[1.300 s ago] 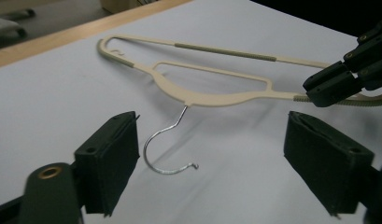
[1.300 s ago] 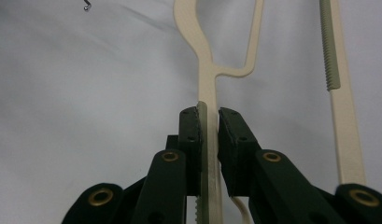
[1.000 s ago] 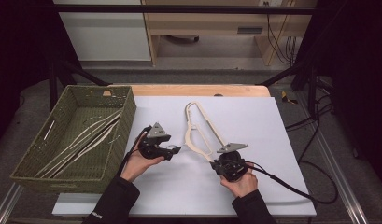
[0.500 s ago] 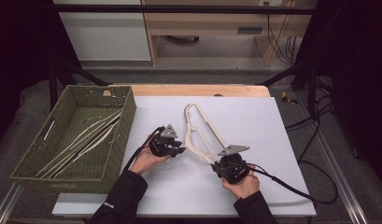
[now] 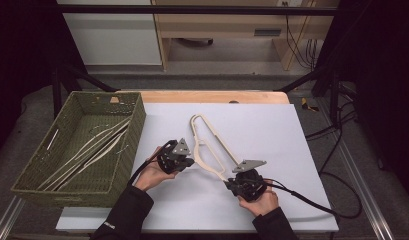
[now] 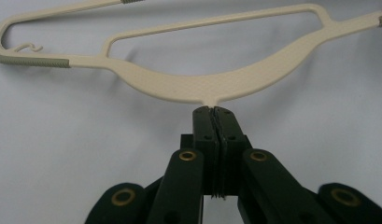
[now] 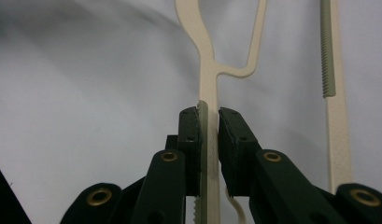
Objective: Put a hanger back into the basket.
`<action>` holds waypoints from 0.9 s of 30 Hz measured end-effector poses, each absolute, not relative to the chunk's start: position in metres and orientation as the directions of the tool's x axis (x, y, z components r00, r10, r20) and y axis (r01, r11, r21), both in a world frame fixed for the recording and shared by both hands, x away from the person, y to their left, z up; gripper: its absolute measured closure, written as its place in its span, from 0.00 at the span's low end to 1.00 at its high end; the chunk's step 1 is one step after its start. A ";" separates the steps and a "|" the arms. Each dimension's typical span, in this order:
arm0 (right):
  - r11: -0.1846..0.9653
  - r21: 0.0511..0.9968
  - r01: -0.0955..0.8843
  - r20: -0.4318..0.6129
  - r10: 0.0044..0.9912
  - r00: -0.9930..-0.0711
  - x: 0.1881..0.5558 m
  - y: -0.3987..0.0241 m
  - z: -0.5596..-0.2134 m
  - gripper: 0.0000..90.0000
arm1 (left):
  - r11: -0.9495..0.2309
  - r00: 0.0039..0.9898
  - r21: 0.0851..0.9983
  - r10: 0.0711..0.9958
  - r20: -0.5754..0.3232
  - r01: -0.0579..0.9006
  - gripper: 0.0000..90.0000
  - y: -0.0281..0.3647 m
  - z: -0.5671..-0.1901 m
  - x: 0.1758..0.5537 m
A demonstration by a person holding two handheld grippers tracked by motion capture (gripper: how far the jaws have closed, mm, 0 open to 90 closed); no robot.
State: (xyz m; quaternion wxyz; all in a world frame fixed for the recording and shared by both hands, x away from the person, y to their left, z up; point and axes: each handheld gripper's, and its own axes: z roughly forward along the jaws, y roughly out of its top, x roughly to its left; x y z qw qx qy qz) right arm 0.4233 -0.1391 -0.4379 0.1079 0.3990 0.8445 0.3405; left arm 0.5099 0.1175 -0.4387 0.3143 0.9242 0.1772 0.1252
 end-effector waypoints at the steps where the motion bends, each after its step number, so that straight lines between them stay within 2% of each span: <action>1: 0.465 0.659 0.591 0.078 0.740 -0.668 0.423 -0.139 -0.440 0.89 | -0.749 0.906 0.616 0.403 0.130 0.245 0.98 0.117 -0.438 0.508; 7: 0.477 0.642 0.600 0.084 0.734 -0.674 0.422 -0.136 -0.444 0.87 | -0.776 0.896 0.587 0.405 0.183 0.231 0.99 0.111 -0.435 0.497; 10: 0.444 0.704 0.554 0.095 0.714 -0.693 0.423 -0.136 -0.438 0.72 | -0.793 0.893 0.562 0.405 0.199 0.235 0.99 0.106 -0.434 0.490; 15: 0.430 0.788 0.441 0.019 0.699 -0.715 0.430 -0.120 -0.434 0.46 | -0.801 0.887 0.544 0.414 0.203 0.250 0.98 0.100 -0.428 0.483; 18: 0.469 0.778 0.419 -0.034 0.697 -0.716 0.437 -0.102 -0.439 0.39 | -0.806 0.884 0.532 0.420 0.207 0.259 0.98 0.098 -0.425 0.479; 22: 0.525 0.736 0.427 -0.065 0.683 -0.728 0.446 -0.081 -0.450 0.42 | -0.804 0.884 0.533 0.422 0.202 0.262 0.98 0.095 -0.423 0.474; 25: 0.572 0.697 0.432 -0.085 0.664 -0.743 0.449 -0.071 -0.457 0.54 | -0.801 0.886 0.537 0.421 0.195 0.263 0.98 0.093 -0.423 0.472; 27: 0.607 0.674 0.422 -0.112 0.648 -0.753 0.450 -0.068 -0.462 0.69 | -0.803 0.887 0.535 0.420 0.194 0.263 0.98 0.093 -0.422 0.471</action>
